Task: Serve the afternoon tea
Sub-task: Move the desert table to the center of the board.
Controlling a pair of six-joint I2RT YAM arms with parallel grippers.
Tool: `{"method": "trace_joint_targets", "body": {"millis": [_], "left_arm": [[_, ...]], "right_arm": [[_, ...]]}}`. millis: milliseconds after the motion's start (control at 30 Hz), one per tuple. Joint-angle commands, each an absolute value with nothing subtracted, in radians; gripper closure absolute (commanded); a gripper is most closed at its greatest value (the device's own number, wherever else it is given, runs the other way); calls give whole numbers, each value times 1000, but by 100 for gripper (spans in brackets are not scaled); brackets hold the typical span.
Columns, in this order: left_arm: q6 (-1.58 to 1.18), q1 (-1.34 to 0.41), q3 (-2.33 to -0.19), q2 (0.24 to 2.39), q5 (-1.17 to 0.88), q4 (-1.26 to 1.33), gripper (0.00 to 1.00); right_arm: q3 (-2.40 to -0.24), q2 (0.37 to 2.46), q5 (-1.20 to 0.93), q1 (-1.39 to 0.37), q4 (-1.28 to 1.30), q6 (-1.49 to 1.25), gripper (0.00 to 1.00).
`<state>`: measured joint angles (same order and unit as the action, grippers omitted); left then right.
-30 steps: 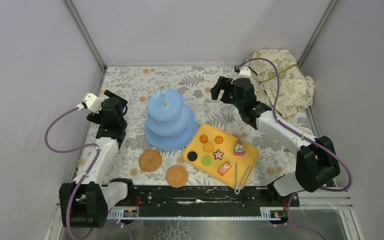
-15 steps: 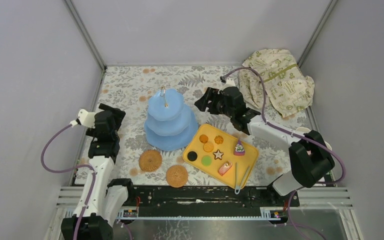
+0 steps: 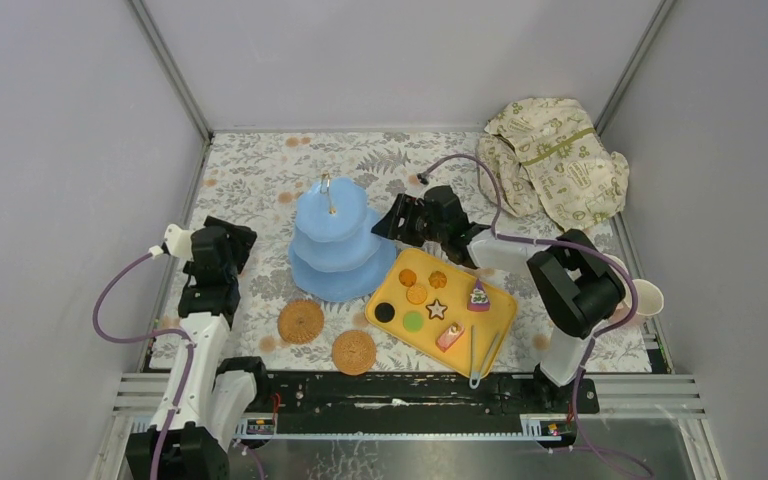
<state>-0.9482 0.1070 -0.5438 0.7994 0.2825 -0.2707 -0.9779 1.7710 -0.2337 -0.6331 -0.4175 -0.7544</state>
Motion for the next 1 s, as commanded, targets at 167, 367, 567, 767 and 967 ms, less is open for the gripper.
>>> {"method": "trace_joint_targets", "body": {"millis": [167,367,567,767,967], "left_arm": [[-972,112,-528,764,214,-258,21],[-975,114,-531,755,206,-260,30],[-1000,112,-542,719,212,-281,30],[-1015,110,-561,710,206,-287,30],[-1020,105,-559,701,219,-287,31]], "right_arm": [[-1060,1834,-352,-653,-571,-842,41],[-1119,1898,-398,-665,-596,-895,73],[-1170,1935,-399,-687,-623,-947,100],[-1277,1994,-378,-712,-636,-1005,100],[-1448,2106,-358,-734,-603,-1047,100]]}}
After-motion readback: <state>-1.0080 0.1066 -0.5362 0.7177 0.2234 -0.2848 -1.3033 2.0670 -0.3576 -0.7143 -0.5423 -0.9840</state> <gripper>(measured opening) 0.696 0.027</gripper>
